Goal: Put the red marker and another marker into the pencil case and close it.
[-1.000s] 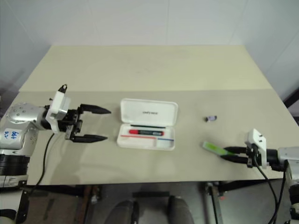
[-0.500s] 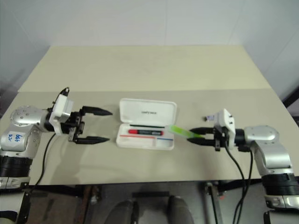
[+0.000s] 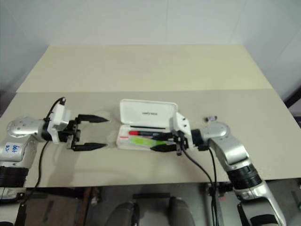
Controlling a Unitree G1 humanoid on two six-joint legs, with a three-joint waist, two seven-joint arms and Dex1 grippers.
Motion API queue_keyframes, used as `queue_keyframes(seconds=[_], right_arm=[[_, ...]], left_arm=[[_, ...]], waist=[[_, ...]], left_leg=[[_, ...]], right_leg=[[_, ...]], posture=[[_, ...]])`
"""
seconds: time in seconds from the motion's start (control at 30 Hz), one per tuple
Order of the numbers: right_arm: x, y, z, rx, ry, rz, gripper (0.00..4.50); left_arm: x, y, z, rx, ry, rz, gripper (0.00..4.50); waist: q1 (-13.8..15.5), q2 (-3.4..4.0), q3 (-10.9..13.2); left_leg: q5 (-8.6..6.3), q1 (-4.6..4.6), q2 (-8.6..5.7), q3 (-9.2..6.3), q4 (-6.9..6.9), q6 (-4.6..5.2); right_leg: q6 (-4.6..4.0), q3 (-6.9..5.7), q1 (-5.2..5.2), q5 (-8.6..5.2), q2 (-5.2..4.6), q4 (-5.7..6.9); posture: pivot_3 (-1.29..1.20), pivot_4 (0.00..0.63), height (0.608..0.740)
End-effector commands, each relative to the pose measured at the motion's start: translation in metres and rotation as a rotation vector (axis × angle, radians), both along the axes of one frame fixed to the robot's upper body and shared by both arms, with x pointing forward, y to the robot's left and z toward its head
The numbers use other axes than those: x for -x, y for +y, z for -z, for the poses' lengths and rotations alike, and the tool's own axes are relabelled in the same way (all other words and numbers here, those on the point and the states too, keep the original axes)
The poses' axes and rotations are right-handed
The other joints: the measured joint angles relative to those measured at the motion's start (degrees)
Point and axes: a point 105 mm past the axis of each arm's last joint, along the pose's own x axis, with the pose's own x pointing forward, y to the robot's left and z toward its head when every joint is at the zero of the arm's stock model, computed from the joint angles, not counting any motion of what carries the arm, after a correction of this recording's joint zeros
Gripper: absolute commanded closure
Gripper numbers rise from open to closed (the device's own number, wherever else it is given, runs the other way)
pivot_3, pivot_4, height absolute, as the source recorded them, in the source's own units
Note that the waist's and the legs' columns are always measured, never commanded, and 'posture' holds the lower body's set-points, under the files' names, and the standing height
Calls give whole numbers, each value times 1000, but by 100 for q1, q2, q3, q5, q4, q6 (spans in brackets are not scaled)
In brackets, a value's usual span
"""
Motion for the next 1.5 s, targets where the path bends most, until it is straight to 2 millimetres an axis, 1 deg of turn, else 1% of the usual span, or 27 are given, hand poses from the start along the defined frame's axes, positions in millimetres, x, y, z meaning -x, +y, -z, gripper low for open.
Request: queue_keyframes(seconds=[0.03, 0.23, 0.33, 0.43, 0.63, 0.77, 1.07, 1.13, 1.17, 1.23, 1.3, 1.33, 1.37, 1.4, 1.5], right_arm=[[-7, 17, -6, -15, -55, -32, 3404], [-24, 39, -7, -11, -76, -29, 3404], [-27, 44, -4, -4, -71, -28, 3404], [-29, 43, 4, 27, -63, -18, 3404], [-32, 35, 21, 116, -26, 20, 3404], [-37, 35, 26, 143, -15, 67, 3404], [-39, 34, 32, 174, -22, 109, 3404], [-40, 34, 30, 168, -44, 113, 2642], [-38, 35, 28, 164, -40, 96, 2356], [-39, 36, 25, 153, -52, 98, 1630], [-37, 37, 22, 143, -35, 82, 1003], [-35, 37, 21, 141, -27, 69, 574], [-34, 37, 19, 136, -23, 60, 239], [-34, 39, 16, 124, -24, 52, 28], [-31, 41, 2, 75, -27, 36, 28]], left_arm=[[1, 4, -5, -4, -39, -20, 0], [3, 4, -1, -3, -35, -25, 0], [4, 3, -1, -1, -36, -26, 0], [5, 3, -1, 0, -39, -29, 0], [6, 3, 0, 2, -41, -35, 0], [5, 1, -1, 2, -44, -32, 0], [2, -3, -5, 4, -56, -25, 0], [1, -4, -5, 5, -58, -24, 0], [1, -4, -6, 6, -60, -23, 0], [0, -5, -6, 7, -61, -22, 0], [0, -5, -7, 7, -63, -21, 0], [-1, -5, -7, 7, -64, -21, 0], [-1, -6, -7, 8, -65, -20, 0], [-1, -6, -7, 9, -66, -19, 0], [-2, -7, -7, 12, -66, -16, 0]], waist=[[-12, -1, 0], [-23, 0, 0], [-24, 0, 0], [-19, 0, 0], [-24, 0, 0], [-25, 0, 0], [-45, -1, 0], [-43, -1, 0], [-43, -1, 0], [-42, 0, 0], [-48, 0, 0], [-52, -1, 0], [-54, -1, 0], [-56, -1, 0], [-61, -1, 0]], left_leg=[[0, 0, 1, 0, 1, 0], [1, -5, 5, 3, -6, -3], [2, -16, 4, 8, -7, -3], [1, -24, 4, 20, -9, -3], [2, -21, 5, 26, -7, -3], [3, -20, 5, 26, -7, -5], [3, -17, 5, 30, -6, -5], [4, -15, 5, 30, -5, -6], [4, -14, 5, 30, -5, -7], [5, -13, 5, 30, -6, -8], [5, -13, 5, 31, -8, -8], [5, -14, 5, 32, -8, -8], [5, -15, 5, 32, -8, -7], [4, -15, 5, 32, -8, -7], [4, -15, 5, 32, -9, -7]], right_leg=[[0, 0, 0, 0, 2, 1], [-1, 1, -13, 0, 6, 27], [-1, 4, -28, 0, 6, 30], [-1, 5, -42, 0, 3, 37], [-2, 10, -47, -1, 4, 47], [-3, 11, -48, -1, 4, 51], [-4, 14, -49, -2, 4, 54], [-4, 16, -49, -2, 4, 57], [-4, 16, -49, -2, 4, 57], [-4, 16, -49, -2, 4, 59], [-5, 17, -50, -3, 5, 58], [-5, 18, -50, -3, 5, 58], [-5, 18, -51, -3, 5, 57], [-5, 17, -51, -3, 5, 56], [-5, 18, -50, -3, 5, 56]], posture=[[0, 150, 740], [0, 150, 740], [0, 150, 740], [0, 150, 740], [0, 150, 740], [0, 150, 740], [0, 150, 740], [0, 150, 740], [0, 150, 740], [0, 150, 740], [0, 150, 740], [0, 150, 740], [0, 150, 740], [0, 150, 740], [0, 150, 740]])
